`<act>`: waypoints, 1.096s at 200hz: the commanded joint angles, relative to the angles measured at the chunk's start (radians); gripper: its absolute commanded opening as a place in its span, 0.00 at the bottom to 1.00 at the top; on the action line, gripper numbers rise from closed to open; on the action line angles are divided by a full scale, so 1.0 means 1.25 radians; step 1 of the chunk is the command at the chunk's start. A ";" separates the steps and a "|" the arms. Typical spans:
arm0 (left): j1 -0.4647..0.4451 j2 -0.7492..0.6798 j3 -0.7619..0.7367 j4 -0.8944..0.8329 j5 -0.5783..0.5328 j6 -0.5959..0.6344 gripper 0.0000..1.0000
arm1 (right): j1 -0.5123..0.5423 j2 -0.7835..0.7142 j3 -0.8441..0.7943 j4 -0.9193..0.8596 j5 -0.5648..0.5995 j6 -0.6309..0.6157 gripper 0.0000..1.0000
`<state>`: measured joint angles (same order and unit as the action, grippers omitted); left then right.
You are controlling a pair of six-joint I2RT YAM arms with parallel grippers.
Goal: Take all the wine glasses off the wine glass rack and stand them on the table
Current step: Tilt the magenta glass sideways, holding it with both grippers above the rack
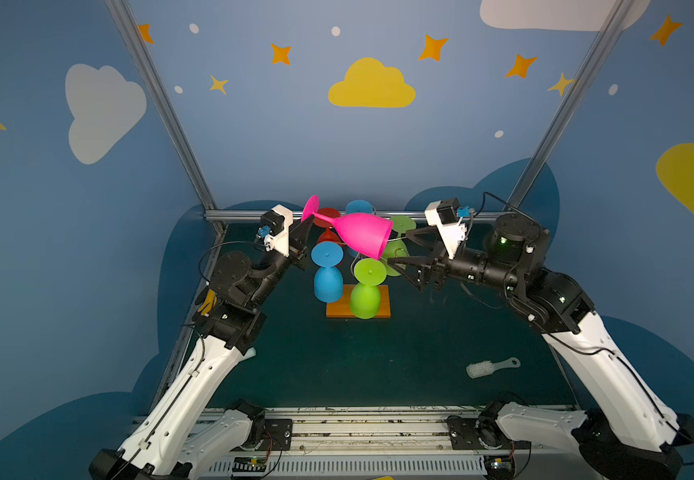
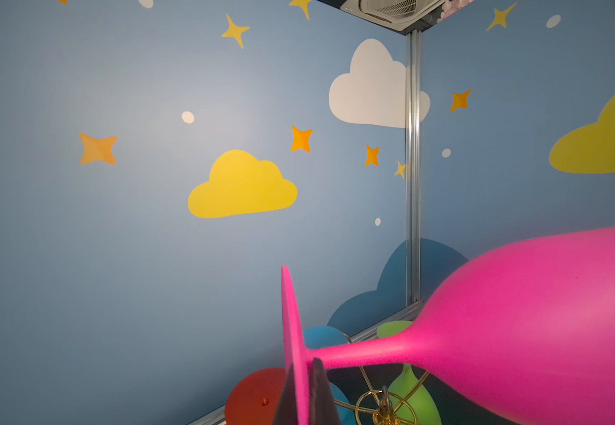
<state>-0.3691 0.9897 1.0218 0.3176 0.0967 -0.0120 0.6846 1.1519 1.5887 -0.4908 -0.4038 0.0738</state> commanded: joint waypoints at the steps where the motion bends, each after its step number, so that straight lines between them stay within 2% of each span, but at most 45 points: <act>1: 0.000 -0.018 0.001 0.016 -0.014 -0.074 0.03 | -0.026 -0.018 -0.022 0.070 -0.031 0.066 0.88; 30: 0.000 -0.024 0.000 0.011 -0.006 -0.100 0.03 | -0.045 -0.009 -0.036 0.102 -0.025 0.106 0.83; 71: 0.000 -0.033 -0.011 0.016 -0.007 -0.109 0.03 | -0.046 0.035 -0.010 0.114 -0.006 0.133 0.65; 157: 0.000 -0.032 -0.017 0.019 0.009 -0.120 0.03 | -0.045 0.110 0.030 0.158 -0.032 0.169 0.59; 219: 0.002 -0.028 -0.017 0.020 0.001 -0.114 0.03 | -0.043 0.147 0.049 0.179 -0.081 0.188 0.35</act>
<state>-0.3687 0.9611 1.0039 0.3149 0.1005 -0.1505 0.6300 1.3300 1.6184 -0.3019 -0.4686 0.2943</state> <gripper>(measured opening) 0.049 0.387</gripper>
